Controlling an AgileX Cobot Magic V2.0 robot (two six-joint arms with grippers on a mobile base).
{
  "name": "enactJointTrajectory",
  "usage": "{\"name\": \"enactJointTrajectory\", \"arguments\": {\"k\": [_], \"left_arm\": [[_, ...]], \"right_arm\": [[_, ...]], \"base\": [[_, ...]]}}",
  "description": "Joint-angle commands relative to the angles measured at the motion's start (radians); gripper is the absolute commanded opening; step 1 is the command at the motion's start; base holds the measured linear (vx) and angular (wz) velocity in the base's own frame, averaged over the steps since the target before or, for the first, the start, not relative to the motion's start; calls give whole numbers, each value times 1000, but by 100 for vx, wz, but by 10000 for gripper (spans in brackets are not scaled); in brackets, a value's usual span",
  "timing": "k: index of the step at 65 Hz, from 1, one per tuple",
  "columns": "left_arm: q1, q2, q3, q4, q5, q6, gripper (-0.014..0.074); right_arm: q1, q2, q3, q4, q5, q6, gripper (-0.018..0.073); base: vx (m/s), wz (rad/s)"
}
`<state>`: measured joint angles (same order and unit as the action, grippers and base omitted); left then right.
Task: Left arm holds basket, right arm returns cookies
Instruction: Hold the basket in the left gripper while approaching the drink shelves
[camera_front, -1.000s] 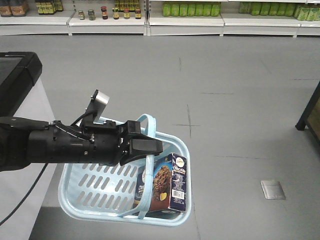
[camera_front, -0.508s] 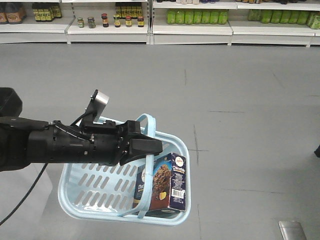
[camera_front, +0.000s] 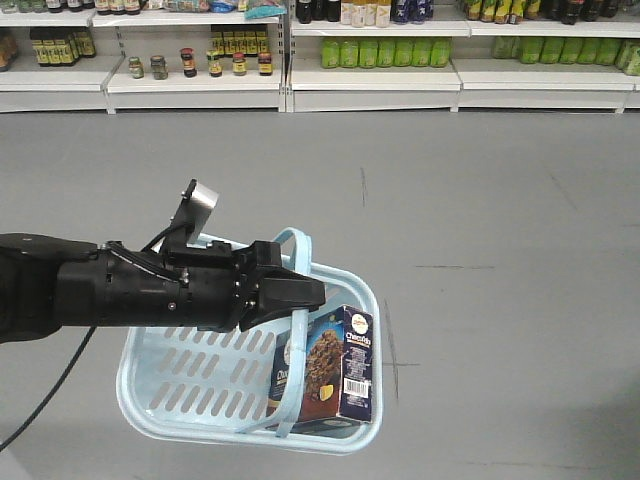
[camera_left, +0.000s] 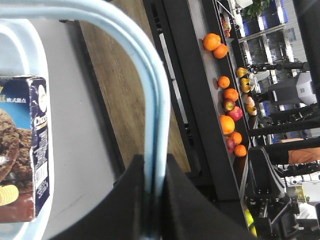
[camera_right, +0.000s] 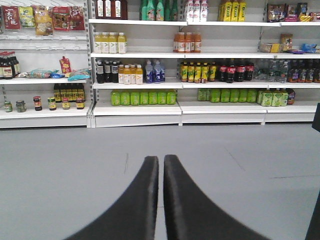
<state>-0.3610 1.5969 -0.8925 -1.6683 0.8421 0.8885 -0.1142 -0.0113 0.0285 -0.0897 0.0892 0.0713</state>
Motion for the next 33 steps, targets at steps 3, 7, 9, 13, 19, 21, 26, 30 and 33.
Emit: {"name": "enactJointTrajectory", "arguments": {"k": [3, 7, 9, 13, 19, 21, 26, 30, 33], "left_arm": [[-6, -50, -29, -112, 61, 14, -3], [-6, -50, -29, -112, 61, 14, -3], [-6, -50, -29, -112, 61, 14, -3], [-6, -50, -29, -112, 61, 14, -3], [-6, -50, -29, -112, 61, 14, -3], [-6, -50, -29, -112, 61, 14, -3], [-6, -50, -29, -112, 61, 14, -3], [-6, -50, -29, -112, 62, 14, -3], [-6, -50, -29, -112, 61, 14, -3]], "right_arm": [[-3, -13, 18, -10, -76, -7, -6], [-3, -13, 18, -10, -76, -7, -6], [-3, -13, 18, -10, -76, -7, -6], [-3, -13, 18, -10, -76, -7, -6], [-3, -13, 18, -10, -76, -7, -6], [-3, -13, 18, -10, -76, -7, -6], [-3, -13, 18, -10, -76, -7, -6], [-3, -13, 18, -10, -76, -7, -6], [-3, -13, 18, -10, -76, -7, -6]], "base": [[49, -9], [50, -8], [49, -6], [49, -5], [48, -3], [48, -2], [48, 0], [48, 2], [48, 2]]}}
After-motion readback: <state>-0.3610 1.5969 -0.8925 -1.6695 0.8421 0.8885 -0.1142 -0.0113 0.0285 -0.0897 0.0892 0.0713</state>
